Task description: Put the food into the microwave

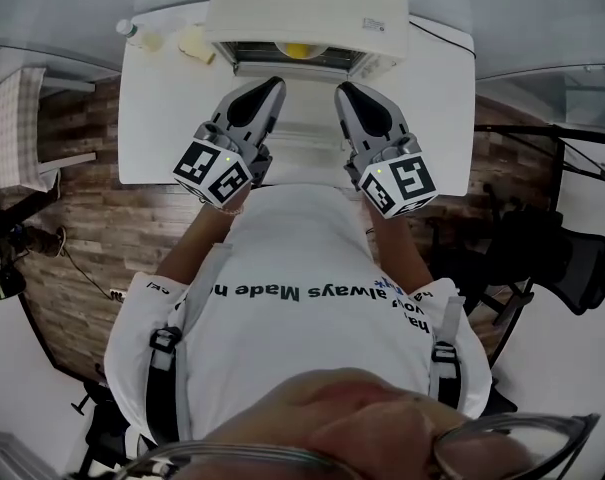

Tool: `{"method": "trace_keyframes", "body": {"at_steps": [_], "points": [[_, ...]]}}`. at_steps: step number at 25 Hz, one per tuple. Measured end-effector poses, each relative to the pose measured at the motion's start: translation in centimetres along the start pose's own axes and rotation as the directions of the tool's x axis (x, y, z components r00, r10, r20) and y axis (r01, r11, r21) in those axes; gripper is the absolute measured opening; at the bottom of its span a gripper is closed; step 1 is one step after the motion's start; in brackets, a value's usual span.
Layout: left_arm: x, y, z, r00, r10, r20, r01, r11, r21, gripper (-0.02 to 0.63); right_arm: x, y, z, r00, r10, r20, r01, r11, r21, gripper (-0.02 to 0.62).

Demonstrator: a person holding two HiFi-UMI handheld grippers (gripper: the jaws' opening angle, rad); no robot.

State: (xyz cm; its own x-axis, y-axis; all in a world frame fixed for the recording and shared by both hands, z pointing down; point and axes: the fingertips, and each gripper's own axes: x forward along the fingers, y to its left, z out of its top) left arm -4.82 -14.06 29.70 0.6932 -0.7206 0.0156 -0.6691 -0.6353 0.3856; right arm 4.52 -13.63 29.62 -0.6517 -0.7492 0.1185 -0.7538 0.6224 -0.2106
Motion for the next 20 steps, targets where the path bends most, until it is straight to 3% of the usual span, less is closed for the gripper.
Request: {"method": "trace_keyframes", "body": {"at_steps": [8, 20], "points": [[-1.2, -2.6, 2.2, 1.000, -0.008, 0.015, 0.007, 0.996, 0.086, 0.015, -1.5, 2.6, 2.6, 1.000, 0.017, 0.002, -0.017, 0.997, -0.079, 0.028], [-2.2, -4.2, 3.3, 1.000, -0.010, 0.029, 0.007, 0.993, 0.120, 0.015, -2.9, 4.7, 4.6, 1.000, 0.013, 0.022, -0.009, 0.988, -0.154, 0.021]]}}
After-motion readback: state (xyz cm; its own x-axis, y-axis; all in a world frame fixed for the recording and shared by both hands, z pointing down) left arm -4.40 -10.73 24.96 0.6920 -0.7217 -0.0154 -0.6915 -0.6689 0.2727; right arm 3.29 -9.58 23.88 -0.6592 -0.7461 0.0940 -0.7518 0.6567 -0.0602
